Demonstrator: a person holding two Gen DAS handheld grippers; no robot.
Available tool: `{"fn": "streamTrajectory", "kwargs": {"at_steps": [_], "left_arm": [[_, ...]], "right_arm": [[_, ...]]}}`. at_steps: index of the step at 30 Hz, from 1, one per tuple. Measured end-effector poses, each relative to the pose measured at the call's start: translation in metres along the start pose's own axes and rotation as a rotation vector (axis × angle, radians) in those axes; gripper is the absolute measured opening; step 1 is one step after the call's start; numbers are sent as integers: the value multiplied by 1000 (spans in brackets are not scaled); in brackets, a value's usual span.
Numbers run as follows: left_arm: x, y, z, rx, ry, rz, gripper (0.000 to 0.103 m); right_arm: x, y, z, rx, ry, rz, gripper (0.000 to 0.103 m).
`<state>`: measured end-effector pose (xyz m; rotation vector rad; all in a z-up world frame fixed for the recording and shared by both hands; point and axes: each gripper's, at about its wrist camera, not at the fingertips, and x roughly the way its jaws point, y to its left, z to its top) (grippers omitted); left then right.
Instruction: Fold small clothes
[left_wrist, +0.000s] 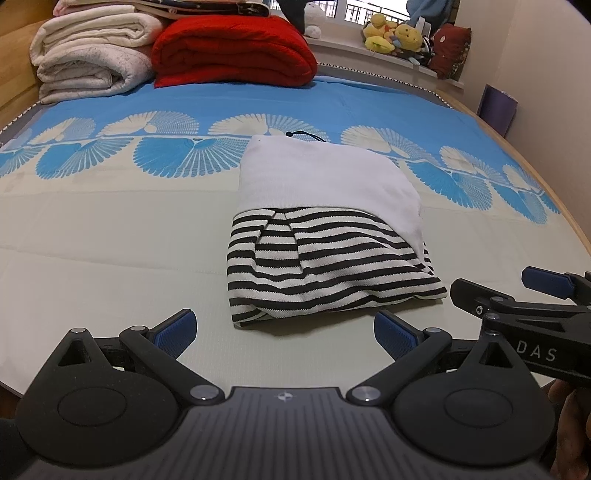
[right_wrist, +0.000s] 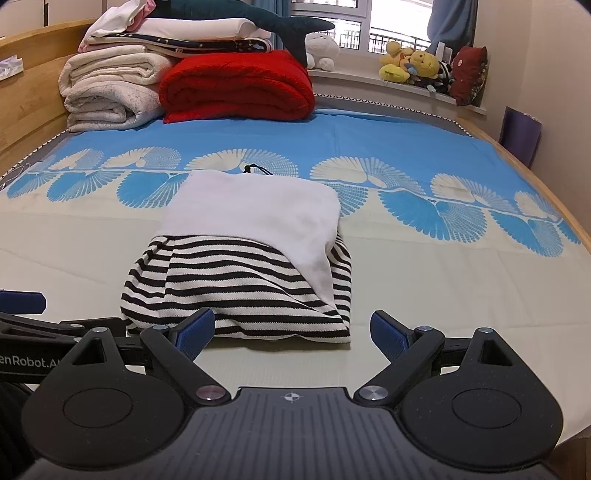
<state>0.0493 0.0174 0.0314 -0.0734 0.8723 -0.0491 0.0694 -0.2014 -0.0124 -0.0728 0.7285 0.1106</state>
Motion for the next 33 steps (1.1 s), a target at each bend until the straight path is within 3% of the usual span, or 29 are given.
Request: {"fn": "streamTrajectory", "kwargs": {"at_steps": [33], "left_arm": [[1, 2, 1, -3, 2, -2, 102]], "right_arm": [[-1, 2, 4, -3, 4, -4, 91]]}}
